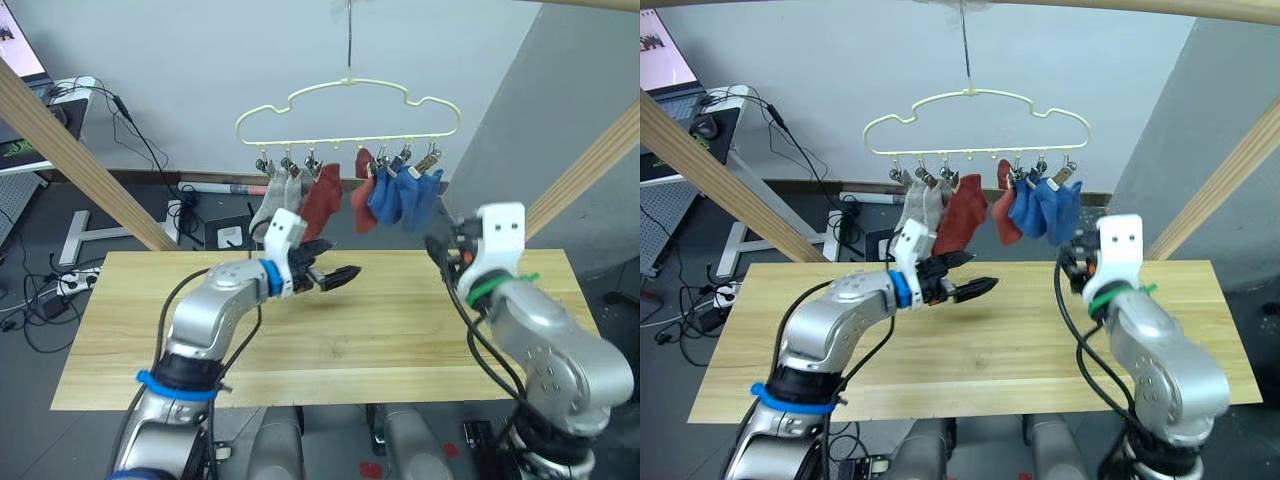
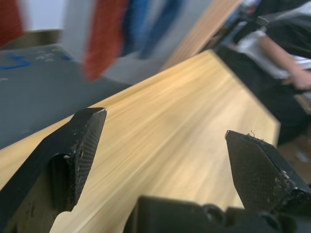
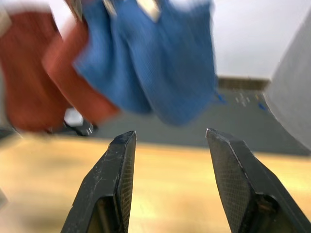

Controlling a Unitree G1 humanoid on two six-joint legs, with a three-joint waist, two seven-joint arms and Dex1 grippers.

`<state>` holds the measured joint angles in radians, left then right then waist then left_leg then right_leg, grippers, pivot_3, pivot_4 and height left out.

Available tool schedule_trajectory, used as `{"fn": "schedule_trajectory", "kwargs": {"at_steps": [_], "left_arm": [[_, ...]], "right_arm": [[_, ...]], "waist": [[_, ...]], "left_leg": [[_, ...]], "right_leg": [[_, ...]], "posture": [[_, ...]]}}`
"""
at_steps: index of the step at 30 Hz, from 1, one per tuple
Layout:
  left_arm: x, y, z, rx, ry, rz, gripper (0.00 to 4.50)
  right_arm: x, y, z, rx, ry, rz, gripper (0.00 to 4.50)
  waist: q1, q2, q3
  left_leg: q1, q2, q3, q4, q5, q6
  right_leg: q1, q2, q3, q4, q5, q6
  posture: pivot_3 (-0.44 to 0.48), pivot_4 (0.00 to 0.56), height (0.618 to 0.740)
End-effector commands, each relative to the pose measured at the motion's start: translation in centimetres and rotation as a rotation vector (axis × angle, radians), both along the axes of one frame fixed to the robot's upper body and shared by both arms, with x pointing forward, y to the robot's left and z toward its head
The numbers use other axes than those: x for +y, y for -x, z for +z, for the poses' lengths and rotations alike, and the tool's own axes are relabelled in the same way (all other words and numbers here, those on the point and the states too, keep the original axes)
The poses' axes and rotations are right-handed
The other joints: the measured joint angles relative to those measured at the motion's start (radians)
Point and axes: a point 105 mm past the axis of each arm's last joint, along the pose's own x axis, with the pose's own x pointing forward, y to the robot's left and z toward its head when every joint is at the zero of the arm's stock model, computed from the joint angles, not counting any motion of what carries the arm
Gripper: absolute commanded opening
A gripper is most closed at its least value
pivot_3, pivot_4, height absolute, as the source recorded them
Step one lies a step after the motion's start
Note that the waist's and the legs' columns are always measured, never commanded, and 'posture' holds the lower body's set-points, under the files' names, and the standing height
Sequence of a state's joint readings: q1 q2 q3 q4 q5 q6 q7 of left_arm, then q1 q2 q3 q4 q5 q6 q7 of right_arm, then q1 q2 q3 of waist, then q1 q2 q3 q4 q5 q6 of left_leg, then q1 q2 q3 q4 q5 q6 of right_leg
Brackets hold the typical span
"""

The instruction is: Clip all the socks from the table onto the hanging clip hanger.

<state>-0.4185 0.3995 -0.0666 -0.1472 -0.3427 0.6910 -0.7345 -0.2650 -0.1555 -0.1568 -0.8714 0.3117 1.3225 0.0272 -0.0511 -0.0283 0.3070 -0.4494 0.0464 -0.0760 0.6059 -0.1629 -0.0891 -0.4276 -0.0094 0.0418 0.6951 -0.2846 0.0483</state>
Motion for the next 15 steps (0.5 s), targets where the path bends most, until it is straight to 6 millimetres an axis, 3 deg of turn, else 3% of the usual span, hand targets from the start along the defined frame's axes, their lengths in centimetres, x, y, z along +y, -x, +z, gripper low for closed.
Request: {"fn": "schedule_trajectory", "kwargs": {"at_steps": [1,15], "left_arm": [[1.7,0.9,1.0,-0.120,0.004,0.049,4.47],[8.1,3.8,-2.9,-0.166,-0.079,0.322,4.47]], "right_arm": [[0.4,2.1,0.2,-0.063,0.017,0.062,2.35],[-2.3,8.8,-7.6,0.099,0.074,0.013,2.35]], "waist": [[0.002,0.000,0.000],[0.027,0.000,-0.035]], "left_leg": [[0.000,0.000,0.000,0.000,0.000,0.000],[0.002,0.000,0.001,0.000,0.000,0.000]], "right_leg": [[0.000,0.000,0.000,0.000,0.000,0.000],[0.007,-0.001,0.000,-0.014,0.000,-0.001]], "posture": [[0.018,0.250,0.740],[0.076,0.202,0.740]]}}
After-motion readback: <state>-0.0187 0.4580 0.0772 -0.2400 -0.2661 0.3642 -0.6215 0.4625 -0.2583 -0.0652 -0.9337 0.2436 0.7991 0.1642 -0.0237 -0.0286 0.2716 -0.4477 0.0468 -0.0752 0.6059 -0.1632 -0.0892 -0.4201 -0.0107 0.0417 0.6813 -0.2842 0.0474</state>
